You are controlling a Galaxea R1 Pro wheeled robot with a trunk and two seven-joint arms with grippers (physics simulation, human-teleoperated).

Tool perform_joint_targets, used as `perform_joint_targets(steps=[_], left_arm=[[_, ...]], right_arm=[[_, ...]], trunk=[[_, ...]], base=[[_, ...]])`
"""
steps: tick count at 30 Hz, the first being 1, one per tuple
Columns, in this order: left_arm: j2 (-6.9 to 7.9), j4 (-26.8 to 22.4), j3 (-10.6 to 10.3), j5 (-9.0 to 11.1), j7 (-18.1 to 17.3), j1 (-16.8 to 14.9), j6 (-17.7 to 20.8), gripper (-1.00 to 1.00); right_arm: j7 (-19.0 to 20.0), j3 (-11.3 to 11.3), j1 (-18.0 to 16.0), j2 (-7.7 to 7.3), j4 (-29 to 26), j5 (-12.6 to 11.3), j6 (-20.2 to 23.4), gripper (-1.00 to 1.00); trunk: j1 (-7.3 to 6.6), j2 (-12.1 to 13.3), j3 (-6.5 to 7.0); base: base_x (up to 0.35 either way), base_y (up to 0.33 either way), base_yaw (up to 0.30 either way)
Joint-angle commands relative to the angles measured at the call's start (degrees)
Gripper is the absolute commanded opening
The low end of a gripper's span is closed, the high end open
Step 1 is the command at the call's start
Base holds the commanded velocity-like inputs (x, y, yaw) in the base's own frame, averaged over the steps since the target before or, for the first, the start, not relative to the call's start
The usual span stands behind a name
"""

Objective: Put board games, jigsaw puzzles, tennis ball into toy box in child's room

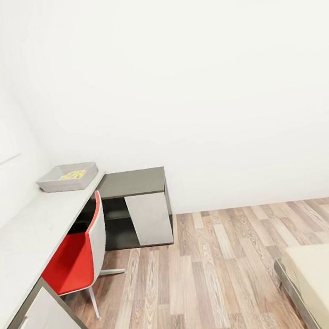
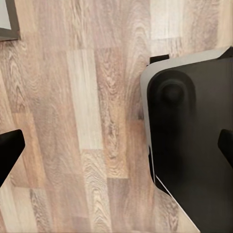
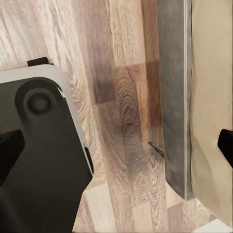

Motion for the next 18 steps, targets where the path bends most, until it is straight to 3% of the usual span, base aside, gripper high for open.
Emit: perform_joint_targets(steps=[1, 18], left_arm=[[0.04, 0.07, -0.07, -0.55, 0.28, -0.05, -0.15, 1.00], [-0.04, 0.07, -0.06, -0.68, 0.26, -0.05, -0.15, 1.00]], right_arm=[[-0.14, 0.43, 0.05, -0.17, 0.02, -0.59, -0.25, 1.00], [0.12, 0.46, 0.58, -0.78, 0.03, -0.66, -0.32, 1.00]], trunk=[[0.03, -0.12, -0.12], [0.03, -0.12, -0.12]], base=[[0.000, 0.000, 0.000], [0.000, 0.000, 0.000]])
